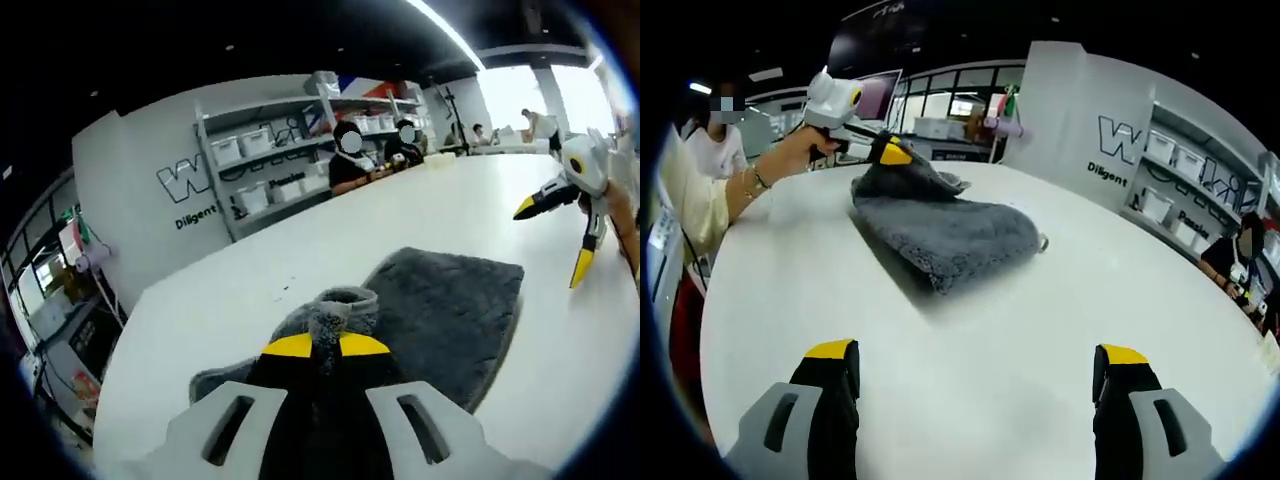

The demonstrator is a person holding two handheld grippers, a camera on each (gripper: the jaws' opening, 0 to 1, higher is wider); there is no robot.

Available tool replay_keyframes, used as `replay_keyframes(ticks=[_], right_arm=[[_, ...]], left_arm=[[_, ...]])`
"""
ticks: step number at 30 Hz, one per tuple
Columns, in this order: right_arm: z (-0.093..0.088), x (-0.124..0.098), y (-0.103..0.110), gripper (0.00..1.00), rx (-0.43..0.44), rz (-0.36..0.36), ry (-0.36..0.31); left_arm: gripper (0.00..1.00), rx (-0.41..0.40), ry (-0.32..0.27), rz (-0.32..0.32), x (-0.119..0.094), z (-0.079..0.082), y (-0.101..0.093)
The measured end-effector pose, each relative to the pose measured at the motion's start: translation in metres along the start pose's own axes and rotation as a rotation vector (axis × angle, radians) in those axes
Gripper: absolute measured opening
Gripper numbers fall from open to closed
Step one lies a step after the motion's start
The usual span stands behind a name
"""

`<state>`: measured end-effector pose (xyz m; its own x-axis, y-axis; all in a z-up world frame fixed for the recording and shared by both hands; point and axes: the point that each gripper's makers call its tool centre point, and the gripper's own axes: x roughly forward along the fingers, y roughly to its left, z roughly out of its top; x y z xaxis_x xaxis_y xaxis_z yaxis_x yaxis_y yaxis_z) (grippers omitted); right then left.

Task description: Fold the towel on the table until its edges align and the towel forms a compact rectangular stack.

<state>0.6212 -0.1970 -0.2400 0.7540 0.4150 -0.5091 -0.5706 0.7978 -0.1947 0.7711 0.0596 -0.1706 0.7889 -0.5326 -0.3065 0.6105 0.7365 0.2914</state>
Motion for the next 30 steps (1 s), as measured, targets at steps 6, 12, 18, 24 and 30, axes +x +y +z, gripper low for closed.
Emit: replay_keyframes(ticks=[6, 12, 18, 24, 30], right_arm=[[-0.002, 0.002, 0.0, 0.99, 0.001, 0.003, 0.01], [-0.004, 0.004, 0.002, 0.99, 0.001, 0.01, 0.02], [-0.005, 0.005, 0.001, 0.99, 0.006, 0.012, 0.026], [-0.007, 0.006, 0.004, 0.99, 0.003, 0.02, 0.033], [-0.007, 0.007, 0.005, 0.99, 0.003, 0.024, 0.038]], left_arm=[[0.05, -0.028, -0.004, 0.126, -0.02, -0.012, 0.042], [0.05, -0.086, 0.004, 0.203, -0.03, -0.033, 0.066], [0.06, -0.196, 0.015, 0.218, -0.034, -0.059, 0.069], [0.09, -0.3, 0.022, 0.231, -0.045, -0.08, 0.072], [0.16, -0.382, 0.028, 0.263, -0.056, -0.097, 0.08]])
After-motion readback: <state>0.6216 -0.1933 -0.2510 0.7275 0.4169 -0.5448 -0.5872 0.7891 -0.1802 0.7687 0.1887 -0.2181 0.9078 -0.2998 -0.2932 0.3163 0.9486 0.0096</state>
